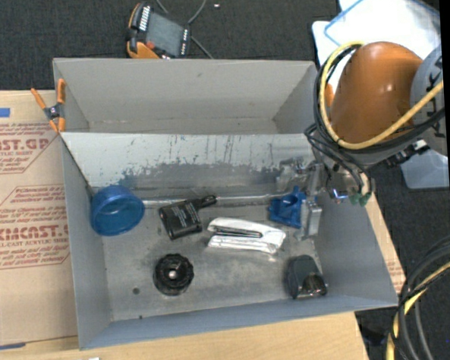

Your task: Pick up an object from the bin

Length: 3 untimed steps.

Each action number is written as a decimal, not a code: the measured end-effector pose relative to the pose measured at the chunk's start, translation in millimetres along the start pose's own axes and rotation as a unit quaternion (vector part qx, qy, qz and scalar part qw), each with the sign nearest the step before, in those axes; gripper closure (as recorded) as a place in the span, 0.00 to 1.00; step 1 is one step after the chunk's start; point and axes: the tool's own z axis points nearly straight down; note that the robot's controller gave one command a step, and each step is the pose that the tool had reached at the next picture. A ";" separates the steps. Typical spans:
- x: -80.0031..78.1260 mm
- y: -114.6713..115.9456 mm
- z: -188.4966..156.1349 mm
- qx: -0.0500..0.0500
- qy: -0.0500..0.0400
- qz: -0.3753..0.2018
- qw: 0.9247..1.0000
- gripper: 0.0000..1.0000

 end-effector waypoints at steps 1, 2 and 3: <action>-11.2 17.2 6.2 0.000 -0.007 -0.049 0.999 0.00; -2.9 8.5 -78.9 0.000 -0.005 -0.138 0.990 0.00; -15.7 4.2 -6.8 -0.001 -0.005 -0.087 0.996 0.00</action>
Offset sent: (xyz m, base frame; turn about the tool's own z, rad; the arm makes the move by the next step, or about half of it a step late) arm -0.0011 0.0021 0.1227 -0.3372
